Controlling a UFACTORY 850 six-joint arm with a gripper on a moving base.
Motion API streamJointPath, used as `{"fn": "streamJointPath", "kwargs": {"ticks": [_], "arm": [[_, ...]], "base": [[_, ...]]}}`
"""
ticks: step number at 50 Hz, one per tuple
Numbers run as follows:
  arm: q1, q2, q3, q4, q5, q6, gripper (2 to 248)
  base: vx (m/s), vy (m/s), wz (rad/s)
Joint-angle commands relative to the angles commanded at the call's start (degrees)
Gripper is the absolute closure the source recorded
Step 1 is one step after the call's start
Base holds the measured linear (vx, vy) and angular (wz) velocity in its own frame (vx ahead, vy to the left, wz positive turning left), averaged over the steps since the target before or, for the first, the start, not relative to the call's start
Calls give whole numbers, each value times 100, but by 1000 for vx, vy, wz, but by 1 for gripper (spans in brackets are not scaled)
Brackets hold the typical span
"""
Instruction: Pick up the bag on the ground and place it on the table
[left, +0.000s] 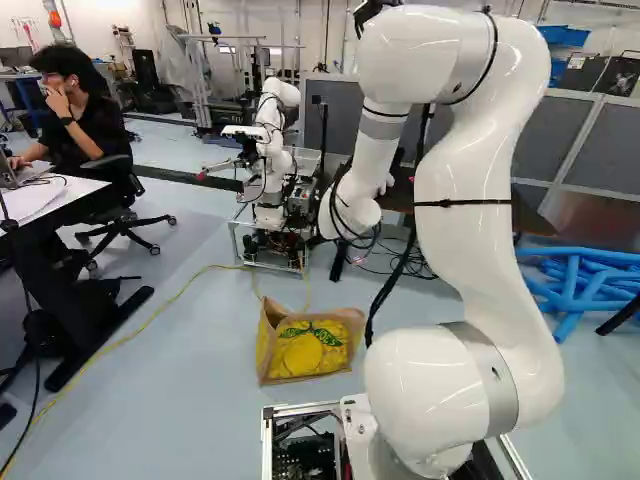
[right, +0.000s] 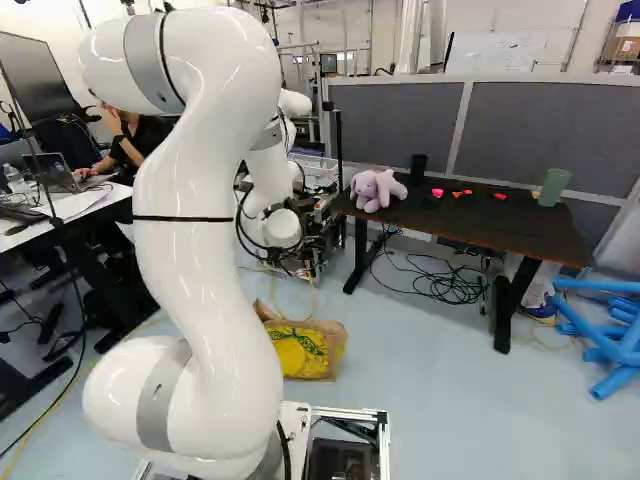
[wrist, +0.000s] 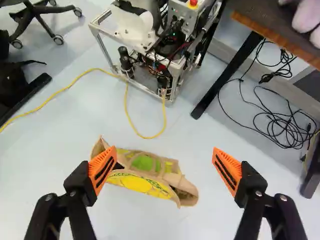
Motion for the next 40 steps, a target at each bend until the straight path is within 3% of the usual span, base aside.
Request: {"fn": "streamJointPath", "kwargs": {"ticks": [40], "arm": [[194, -1303, -1225, -617, -1101, 0, 3]], "base": [[0, 0, 0]]}}
